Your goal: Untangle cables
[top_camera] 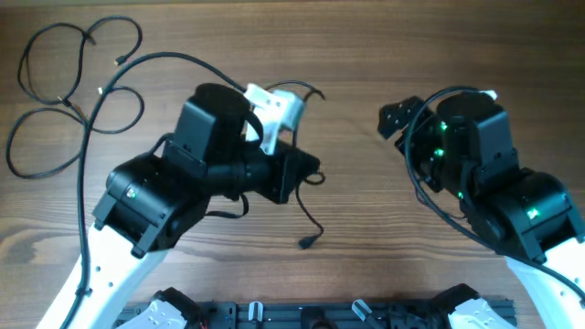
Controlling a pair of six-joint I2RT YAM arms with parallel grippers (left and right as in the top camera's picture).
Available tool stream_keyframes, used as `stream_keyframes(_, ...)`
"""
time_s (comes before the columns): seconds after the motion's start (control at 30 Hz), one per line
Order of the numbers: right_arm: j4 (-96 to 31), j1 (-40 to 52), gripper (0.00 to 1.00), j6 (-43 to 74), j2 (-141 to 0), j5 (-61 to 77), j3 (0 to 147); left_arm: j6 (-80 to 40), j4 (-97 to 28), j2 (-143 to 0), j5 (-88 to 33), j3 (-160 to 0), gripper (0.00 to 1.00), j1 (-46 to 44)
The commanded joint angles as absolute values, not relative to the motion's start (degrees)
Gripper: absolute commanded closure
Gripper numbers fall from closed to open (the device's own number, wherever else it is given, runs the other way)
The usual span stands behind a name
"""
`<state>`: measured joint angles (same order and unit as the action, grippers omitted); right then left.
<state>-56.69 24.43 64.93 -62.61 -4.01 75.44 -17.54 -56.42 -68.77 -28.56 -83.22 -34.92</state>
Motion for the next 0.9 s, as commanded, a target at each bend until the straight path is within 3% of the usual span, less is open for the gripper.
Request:
stream_keyframes(0.0, -54.4, 22.8, 0.0, 63.1, -62.0, 0.8, 75.3, -3.9, -56.4, -68.3, -28.5, -84.3, 0.96, -36.7)
stream_keyframes(0.1, -51.3, 22.4, 0.0, 35.9, -62.0, 2.9, 75.3, 1.2, -57.3, -67.9, -29.5, -84.3, 0.96, -36.9)
stream_keyframes(0.2, -51.7, 22.4, 0.0, 26.8, -62.1, 3.6, 75.3, -2.1, -54.4, -66.9, -34.4, -84.4, 0.96, -36.4)
stream_keyframes(0.37, -51.6, 22.4, 0.0, 7.8, -62.2, 16.2, 75.3, -12.0, -41.9, -63.0, -57.0, -84.4, 0.96, -31.3)
stream_keyframes(0.73, -46.2, 22.5, 0.03, 1.8, -62.1, 29.0, 75.3, -20.0, -37.7, -59.6, -60.5, -84.4, 0.96, -29.3)
stream_keyframes(0.8, -46.0, 22.5, 0.2, 2.3, -62.1, 29.0, 75.3, -20.0, -37.7, -59.6, -60.4, -84.4, 0.96, -29.3)
stream_keyframes(0.83, -45.8, 22.5, 0.43, 3.3, -62.1, 29.0, 75.3, -20.0, -37.9, -59.6, -60.4, -84.3, 0.96, -29.3)
stream_keyframes(0.87, -45.6, 22.5, 0.58, 4.3, -62.1, 29.0, 75.3, -20.0, -38.0, -59.6, -60.4, -84.3, 0.96, -29.3)
